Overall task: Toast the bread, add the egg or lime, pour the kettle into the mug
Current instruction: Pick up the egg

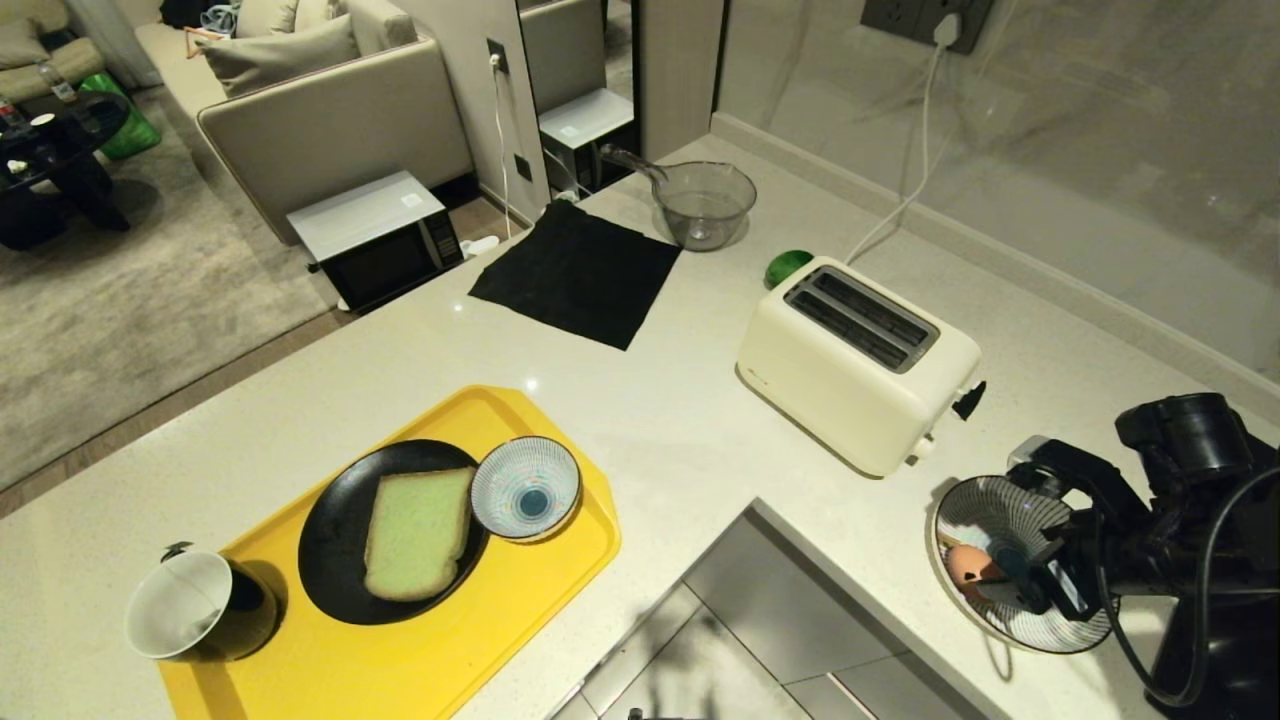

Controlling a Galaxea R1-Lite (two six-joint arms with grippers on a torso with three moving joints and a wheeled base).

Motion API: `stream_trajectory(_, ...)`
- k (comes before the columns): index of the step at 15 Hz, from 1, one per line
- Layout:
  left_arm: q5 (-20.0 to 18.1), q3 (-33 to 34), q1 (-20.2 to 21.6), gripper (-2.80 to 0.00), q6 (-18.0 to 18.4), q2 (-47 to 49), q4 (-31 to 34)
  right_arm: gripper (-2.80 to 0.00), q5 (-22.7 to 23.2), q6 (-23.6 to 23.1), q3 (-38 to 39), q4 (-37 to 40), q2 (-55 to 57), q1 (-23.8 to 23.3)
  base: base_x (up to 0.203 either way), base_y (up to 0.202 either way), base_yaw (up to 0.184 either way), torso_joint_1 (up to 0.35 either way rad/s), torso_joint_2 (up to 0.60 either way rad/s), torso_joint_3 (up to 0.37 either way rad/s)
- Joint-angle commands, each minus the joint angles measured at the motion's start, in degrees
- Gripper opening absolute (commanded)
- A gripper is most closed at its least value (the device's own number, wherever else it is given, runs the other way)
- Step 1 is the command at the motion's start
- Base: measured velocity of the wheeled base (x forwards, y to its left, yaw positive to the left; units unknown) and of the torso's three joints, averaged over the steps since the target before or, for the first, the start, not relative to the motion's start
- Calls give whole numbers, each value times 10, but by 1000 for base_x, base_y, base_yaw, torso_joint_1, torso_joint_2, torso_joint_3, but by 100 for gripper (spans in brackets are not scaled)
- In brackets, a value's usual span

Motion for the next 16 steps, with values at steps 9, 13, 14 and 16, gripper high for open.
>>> stream_trajectory(9,0,0,0,-280,0,0,0,0,-3,-2,-30,-25,61,1,0,0,0,0,0,0)
stream_trajectory(13,0,0,0,-280,0,0,0,0,-4,-3,-34,-25,68,2,0,0,0,0,0,0)
stream_trajectory(14,1,0,0,-280,0,0,0,0,-8,-3,-34,-25,69,3,0,0,0,0,0,0)
stream_trajectory(16,0,0,0,-280,0,0,0,0,-18,-2,-35,-25,69,4,0,0,0,0,0,0)
